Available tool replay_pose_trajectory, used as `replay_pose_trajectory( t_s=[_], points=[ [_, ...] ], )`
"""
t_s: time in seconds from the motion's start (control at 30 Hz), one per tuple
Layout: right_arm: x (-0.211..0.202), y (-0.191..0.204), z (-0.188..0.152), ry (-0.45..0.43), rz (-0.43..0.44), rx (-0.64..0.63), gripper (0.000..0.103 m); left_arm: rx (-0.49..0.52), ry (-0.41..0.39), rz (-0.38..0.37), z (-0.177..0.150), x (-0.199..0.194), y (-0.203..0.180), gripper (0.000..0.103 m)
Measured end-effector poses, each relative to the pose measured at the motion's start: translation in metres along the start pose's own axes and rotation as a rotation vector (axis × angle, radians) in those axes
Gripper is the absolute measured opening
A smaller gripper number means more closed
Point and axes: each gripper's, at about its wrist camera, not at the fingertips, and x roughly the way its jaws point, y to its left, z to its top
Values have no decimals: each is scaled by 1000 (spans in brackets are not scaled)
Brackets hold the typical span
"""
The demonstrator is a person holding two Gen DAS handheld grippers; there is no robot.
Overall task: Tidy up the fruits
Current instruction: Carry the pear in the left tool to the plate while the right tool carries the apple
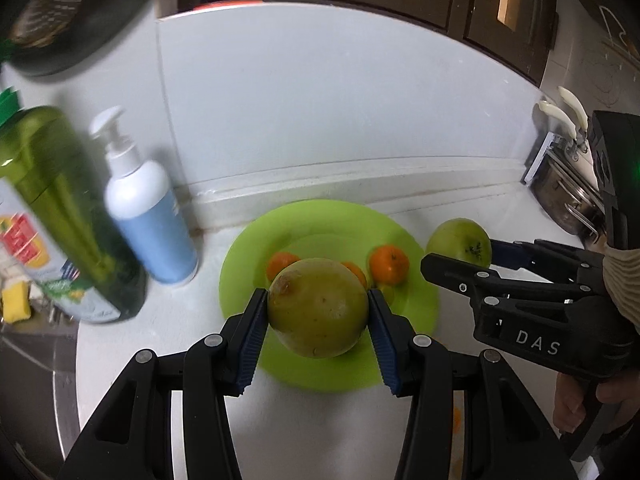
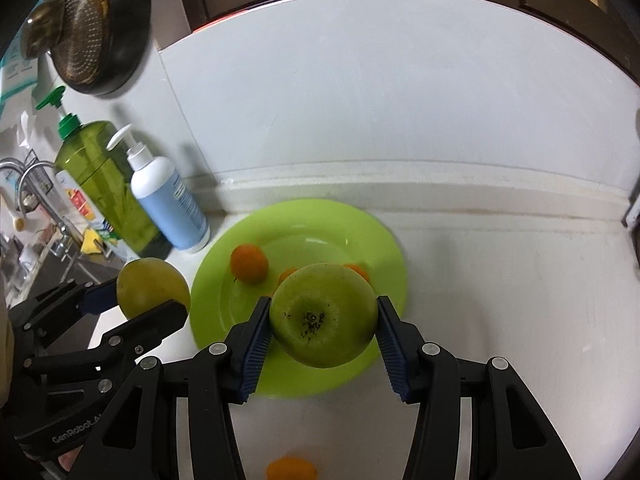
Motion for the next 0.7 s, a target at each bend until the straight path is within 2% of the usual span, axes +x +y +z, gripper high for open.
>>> replay_pose_trajectory(
  t_s=[0.33,0.7],
  points=[
    [33,-14,33,27,-15,-17,52,40,37,11,36,44,5,48],
    [75,-24,46,90,-14,-21,52,61,90,18,55,89,14,48]
  ],
)
